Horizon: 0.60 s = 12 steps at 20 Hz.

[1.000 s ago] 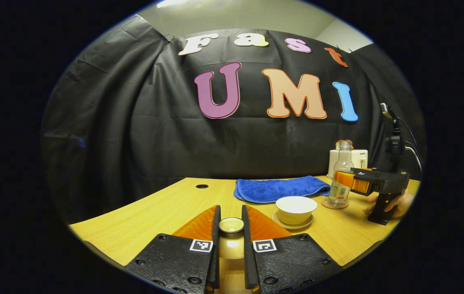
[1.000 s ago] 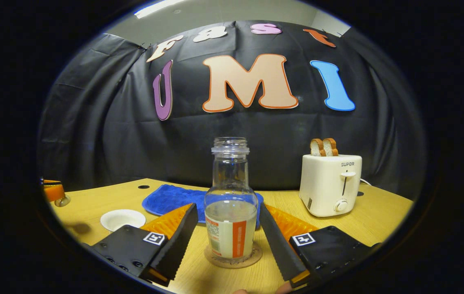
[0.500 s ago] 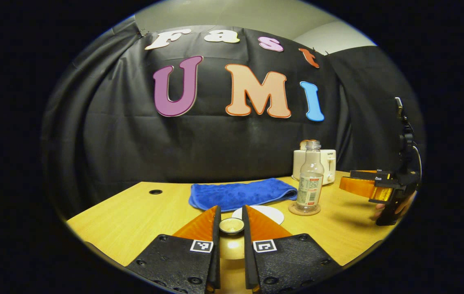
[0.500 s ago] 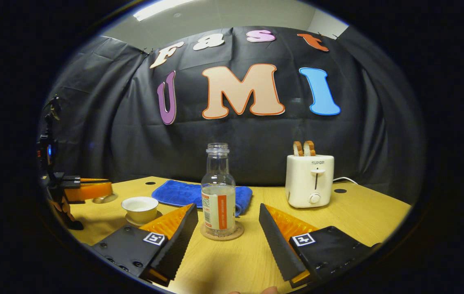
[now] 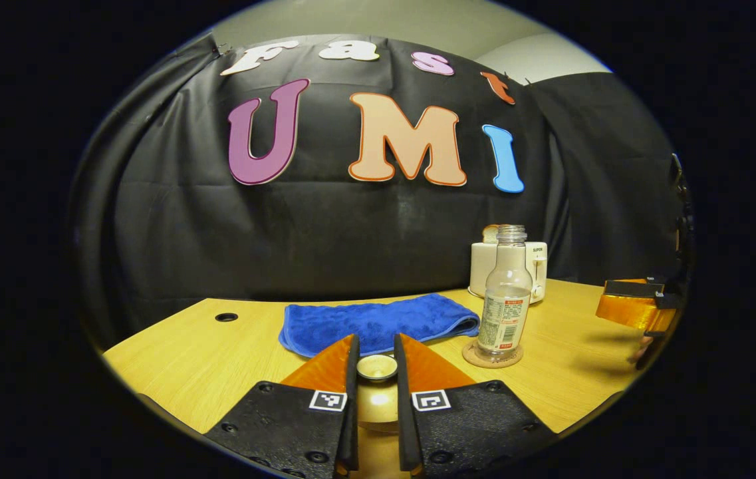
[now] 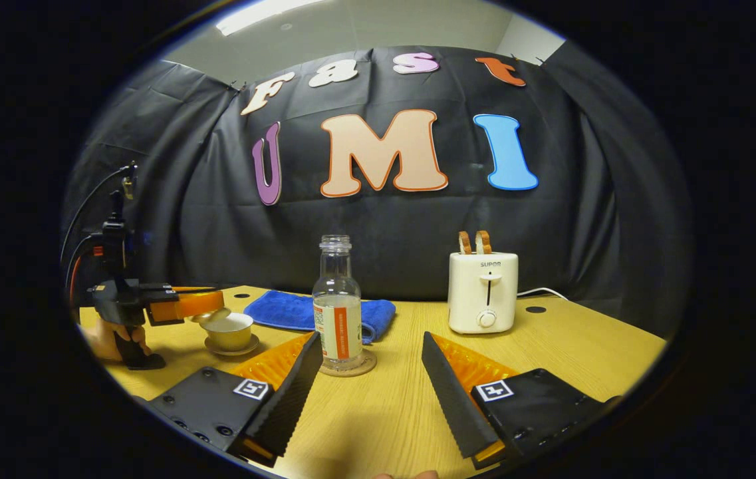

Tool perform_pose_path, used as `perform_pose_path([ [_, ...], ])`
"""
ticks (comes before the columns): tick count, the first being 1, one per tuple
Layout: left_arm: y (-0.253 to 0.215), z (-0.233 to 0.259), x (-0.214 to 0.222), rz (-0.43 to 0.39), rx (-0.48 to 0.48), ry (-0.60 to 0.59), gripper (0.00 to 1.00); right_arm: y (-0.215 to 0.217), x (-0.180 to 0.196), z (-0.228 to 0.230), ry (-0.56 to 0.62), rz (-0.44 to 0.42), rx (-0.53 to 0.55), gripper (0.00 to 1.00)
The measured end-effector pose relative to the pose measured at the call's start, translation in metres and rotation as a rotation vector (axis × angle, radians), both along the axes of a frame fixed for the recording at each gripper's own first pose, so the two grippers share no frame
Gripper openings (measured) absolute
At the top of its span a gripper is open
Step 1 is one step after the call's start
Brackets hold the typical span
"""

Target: Open the teacup lid with one hand, grasp the water bottle and pour water into the teacup with the other hand; after pouring, place the water bottle on the coaster and then close the teacup lid.

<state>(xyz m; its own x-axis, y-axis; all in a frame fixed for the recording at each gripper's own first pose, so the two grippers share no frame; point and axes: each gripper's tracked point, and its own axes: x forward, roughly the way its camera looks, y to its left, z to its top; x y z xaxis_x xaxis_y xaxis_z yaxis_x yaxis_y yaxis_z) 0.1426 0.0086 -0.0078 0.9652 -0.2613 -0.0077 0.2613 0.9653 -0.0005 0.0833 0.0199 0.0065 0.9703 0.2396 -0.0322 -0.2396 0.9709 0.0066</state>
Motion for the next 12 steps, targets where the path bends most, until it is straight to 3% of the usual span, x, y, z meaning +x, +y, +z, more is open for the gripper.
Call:
perform_pose_path([
  [2,-0.002,-0.002,0.004,0.005,0.016,0.011,0.21,-0.004,-0.003,0.000,0.000,-0.001,0.000,0.96],
  [12,-0.012,-0.022,0.012,0.002,0.140,0.116,0.21,-0.014,-0.010,0.002,0.002,-0.010,0.000,0.96],
])
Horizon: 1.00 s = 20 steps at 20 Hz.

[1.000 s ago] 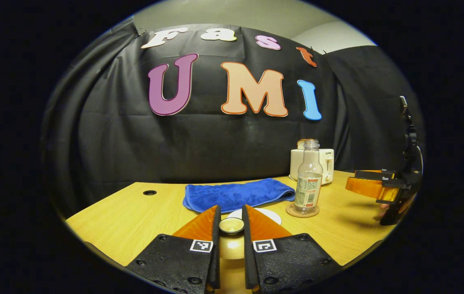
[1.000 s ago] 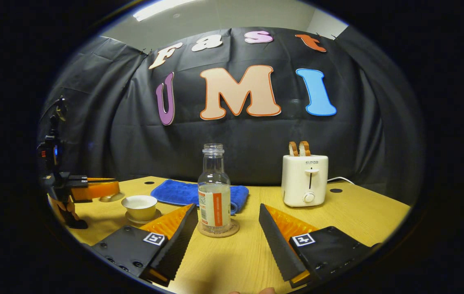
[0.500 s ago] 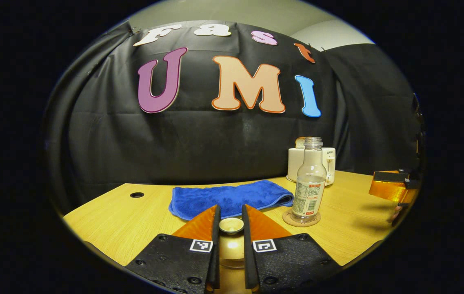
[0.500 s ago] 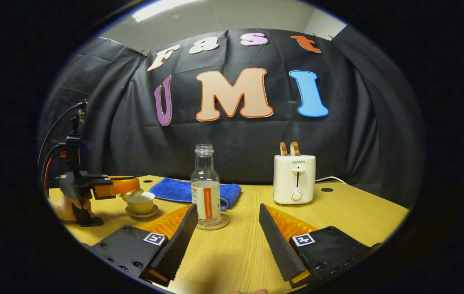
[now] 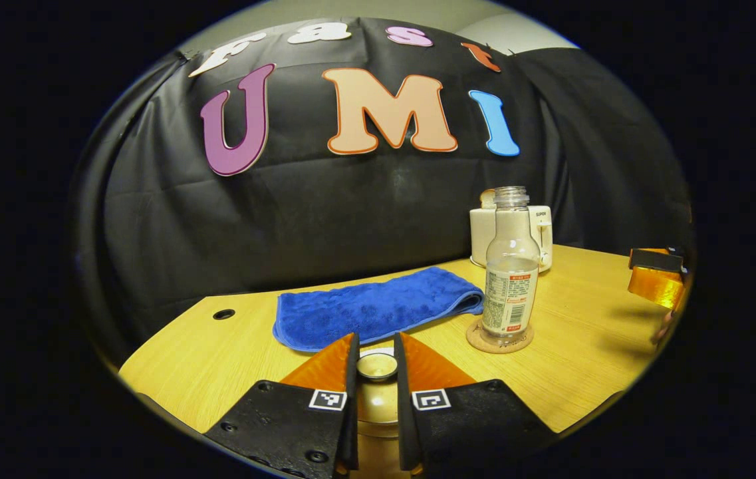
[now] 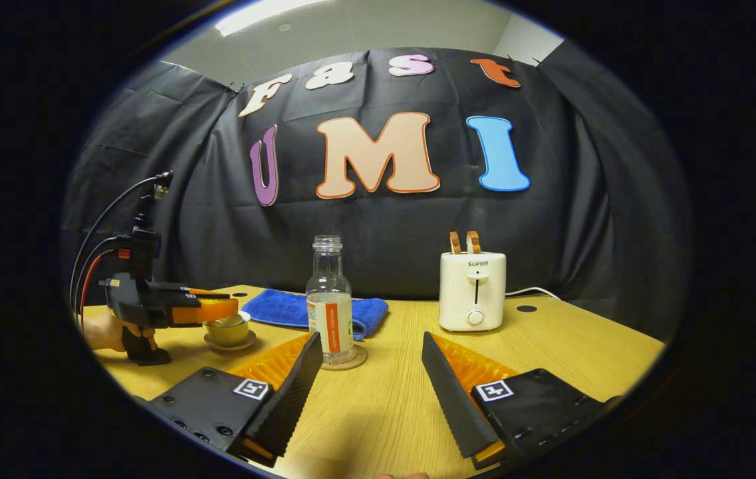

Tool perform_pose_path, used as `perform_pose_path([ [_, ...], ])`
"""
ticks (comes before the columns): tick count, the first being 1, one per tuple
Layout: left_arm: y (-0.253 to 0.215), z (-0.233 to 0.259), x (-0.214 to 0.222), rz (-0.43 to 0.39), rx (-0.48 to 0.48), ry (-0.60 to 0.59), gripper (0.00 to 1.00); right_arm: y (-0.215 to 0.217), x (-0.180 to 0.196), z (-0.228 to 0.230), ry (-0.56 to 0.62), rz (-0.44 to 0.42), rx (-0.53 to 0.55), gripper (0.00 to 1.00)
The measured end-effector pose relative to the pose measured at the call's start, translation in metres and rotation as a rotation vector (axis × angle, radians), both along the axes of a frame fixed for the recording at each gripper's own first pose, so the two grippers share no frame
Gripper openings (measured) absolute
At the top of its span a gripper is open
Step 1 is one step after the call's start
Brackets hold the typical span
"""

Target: Open the teacup lid with one hand, grasp the water bottle and pour water into the teacup with the other hand; after pouring, place the water bottle on the coaster and then close the teacup lid.

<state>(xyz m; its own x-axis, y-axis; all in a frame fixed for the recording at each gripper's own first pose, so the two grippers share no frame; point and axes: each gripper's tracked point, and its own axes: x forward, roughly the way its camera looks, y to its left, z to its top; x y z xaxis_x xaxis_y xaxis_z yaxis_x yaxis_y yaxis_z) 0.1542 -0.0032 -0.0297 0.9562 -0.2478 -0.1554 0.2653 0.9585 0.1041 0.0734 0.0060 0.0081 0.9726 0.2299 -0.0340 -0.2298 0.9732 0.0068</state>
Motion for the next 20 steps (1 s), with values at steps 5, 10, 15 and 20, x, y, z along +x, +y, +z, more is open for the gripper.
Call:
perform_pose_path([
  [5,0.000,-0.002,0.002,0.002,0.017,0.008,0.21,-0.003,-0.002,0.001,0.000,-0.004,0.000,0.96],
  [10,0.002,-0.001,0.001,0.011,0.016,0.005,0.25,-0.005,-0.002,0.001,0.001,-0.005,0.000,0.96],
  [15,0.003,0.000,0.000,0.020,0.017,-0.002,0.46,-0.007,-0.003,0.001,0.001,-0.008,0.000,1.00],
  [20,0.023,0.016,-0.010,0.110,-0.025,-0.094,0.94,-0.010,-0.005,0.001,0.000,-0.021,0.000,0.96],
])
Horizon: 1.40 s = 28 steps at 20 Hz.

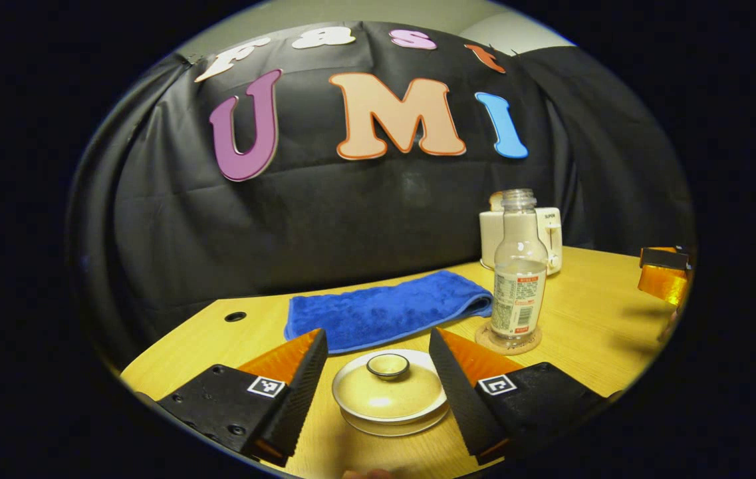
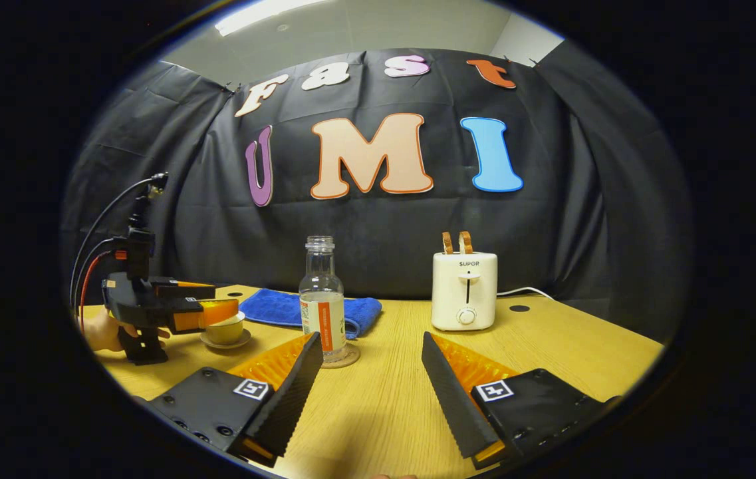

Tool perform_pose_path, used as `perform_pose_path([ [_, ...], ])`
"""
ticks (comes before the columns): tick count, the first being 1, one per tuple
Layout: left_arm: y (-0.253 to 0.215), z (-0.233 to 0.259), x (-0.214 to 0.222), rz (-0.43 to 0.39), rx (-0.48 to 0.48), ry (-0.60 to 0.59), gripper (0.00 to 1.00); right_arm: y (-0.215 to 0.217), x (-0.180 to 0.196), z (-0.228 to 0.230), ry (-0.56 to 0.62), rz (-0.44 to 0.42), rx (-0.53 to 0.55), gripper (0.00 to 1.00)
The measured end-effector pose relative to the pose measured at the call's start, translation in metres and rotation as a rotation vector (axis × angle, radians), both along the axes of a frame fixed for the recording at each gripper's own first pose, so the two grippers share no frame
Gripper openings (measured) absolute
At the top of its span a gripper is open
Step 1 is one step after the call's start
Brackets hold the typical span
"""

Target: Open the teacup lid with one hand, grasp the water bottle and pour water into the teacup with the other hand; after pouring, place the water bottle on the coaster and then close the teacup lid.

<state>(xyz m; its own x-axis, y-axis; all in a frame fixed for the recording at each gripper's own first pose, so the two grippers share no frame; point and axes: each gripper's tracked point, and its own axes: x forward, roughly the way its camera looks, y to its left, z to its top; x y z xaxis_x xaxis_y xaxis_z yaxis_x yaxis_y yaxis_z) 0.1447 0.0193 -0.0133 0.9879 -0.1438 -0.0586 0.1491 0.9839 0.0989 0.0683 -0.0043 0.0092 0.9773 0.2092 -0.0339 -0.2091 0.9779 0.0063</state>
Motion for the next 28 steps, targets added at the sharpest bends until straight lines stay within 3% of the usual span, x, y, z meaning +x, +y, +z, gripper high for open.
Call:
perform_pose_path([
  [4,0.015,0.004,-0.020,0.084,-0.054,-0.032,0.97,-0.002,-0.003,0.001,-0.001,-0.005,0.000,1.00],
  [6,0.015,0.005,-0.042,0.099,-0.112,-0.034,1.00,-0.005,-0.007,0.001,-0.001,-0.014,-0.001,0.91],
  [7,0.016,0.008,-0.052,0.111,-0.114,-0.047,0.97,-0.006,-0.008,0.001,-0.001,-0.019,-0.001,0.95],
  [8,0.020,0.007,-0.062,0.127,-0.109,-0.044,0.97,-0.007,-0.012,0.001,-0.001,-0.023,-0.001,0.91],
  [9,0.023,0.005,-0.075,0.153,-0.111,-0.037,0.96,-0.006,-0.016,0.002,-0.001,-0.019,-0.001,0.96],
  [11,0.028,0.009,-0.102,0.196,-0.109,-0.051,0.97,-0.007,-0.028,0.003,-0.004,-0.031,-0.001,0.96],
  [15,0.021,0.010,-0.145,0.206,-0.105,-0.058,0.96,0.000,-0.056,0.005,-0.003,-0.015,0.000,0.91],
  [17,0.015,0.009,-0.159,0.195,-0.104,-0.052,0.96,0.000,-0.069,0.005,-0.003,-0.017,0.001,0.95],
  [18,0.014,0.011,-0.164,0.193,-0.105,-0.055,0.96,0.000,-0.075,0.005,-0.002,-0.019,0.001,0.92],
  [19,0.013,0.011,-0.166,0.197,-0.105,-0.055,0.96,0.000,-0.080,0.005,0.001,-0.024,0.000,0.95],
  [21,0.008,0.007,-0.168,0.189,-0.097,-0.037,0.96,-0.003,-0.087,0.006,0.000,-0.040,0.000,0.92],
  [22,0.006,0.008,-0.170,0.183,-0.098,-0.038,0.96,-0.001,-0.091,0.006,-0.001,-0.037,0.001,0.96],
  [28,0.002,0.011,-0.172,0.169,-0.102,-0.048,0.96,0.000,-0.093,0.006,-0.001,-0.035,0.001,0.96],
])
